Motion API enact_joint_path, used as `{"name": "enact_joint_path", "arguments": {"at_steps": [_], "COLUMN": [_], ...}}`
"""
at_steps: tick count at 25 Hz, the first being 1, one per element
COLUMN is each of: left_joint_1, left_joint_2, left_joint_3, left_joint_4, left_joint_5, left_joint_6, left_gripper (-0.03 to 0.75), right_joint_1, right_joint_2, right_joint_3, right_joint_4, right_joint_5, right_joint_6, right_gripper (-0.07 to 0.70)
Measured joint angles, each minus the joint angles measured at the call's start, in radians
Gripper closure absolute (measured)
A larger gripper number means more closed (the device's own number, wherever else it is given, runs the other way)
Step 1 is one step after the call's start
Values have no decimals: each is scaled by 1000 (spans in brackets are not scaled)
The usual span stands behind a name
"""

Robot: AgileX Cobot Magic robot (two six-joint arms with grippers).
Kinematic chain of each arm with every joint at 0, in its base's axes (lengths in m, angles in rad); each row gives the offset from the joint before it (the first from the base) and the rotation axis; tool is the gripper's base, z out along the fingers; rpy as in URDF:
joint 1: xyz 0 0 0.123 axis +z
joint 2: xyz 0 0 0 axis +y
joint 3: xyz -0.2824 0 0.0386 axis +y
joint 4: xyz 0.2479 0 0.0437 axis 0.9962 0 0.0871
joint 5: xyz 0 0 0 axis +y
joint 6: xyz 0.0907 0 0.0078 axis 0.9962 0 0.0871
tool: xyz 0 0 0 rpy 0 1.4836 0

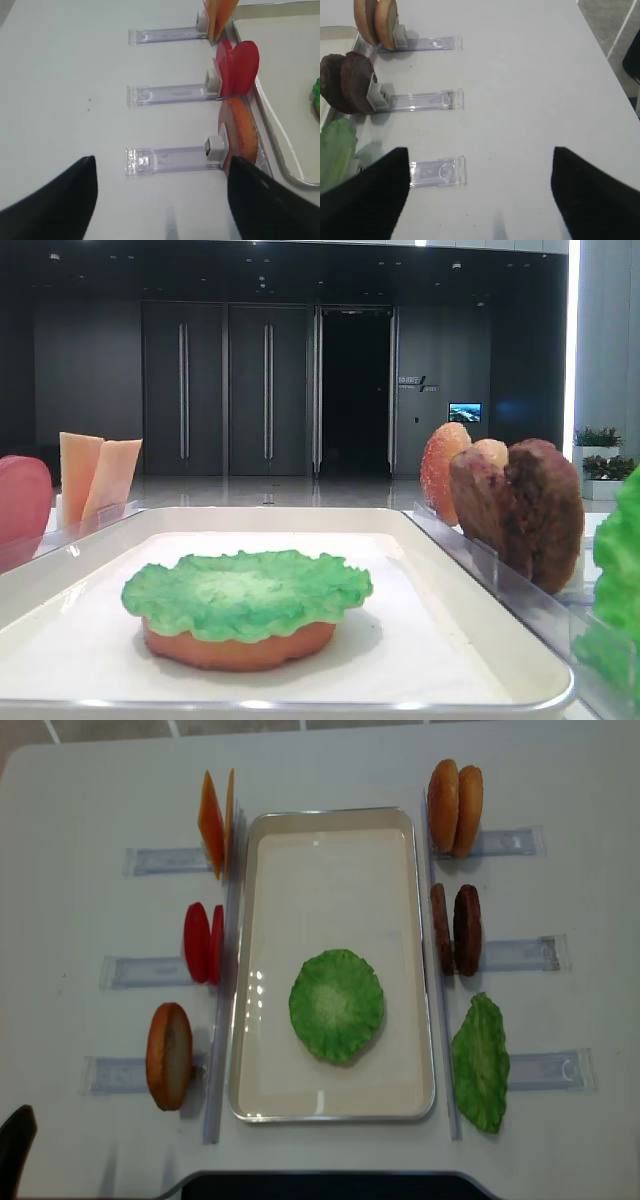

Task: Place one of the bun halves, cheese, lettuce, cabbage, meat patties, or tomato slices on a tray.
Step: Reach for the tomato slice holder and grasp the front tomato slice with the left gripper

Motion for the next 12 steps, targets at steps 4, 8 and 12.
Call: {"name": "enact_joint_path", "arguments": {"at_steps": [4, 8, 12], "left_joint_1": [0, 0, 0], "left_joint_2": [61, 141, 246], "left_joint_3": [-14, -24, -46], "left_joint_4": [-4, -18, -41], "left_joint_5": [14, 15, 15], "left_joint_6": [0, -3, -5], "left_gripper": [115, 119, 118], "right_joint_1": [0, 0, 0], "right_joint_2": [0, 0, 0], "right_joint_3": [0, 0, 0], "right_joint_4": [0, 0, 0], "right_joint_5": [0, 0, 0], "right_joint_6": [0, 0, 0], "right_gripper": [55, 55, 55]}}
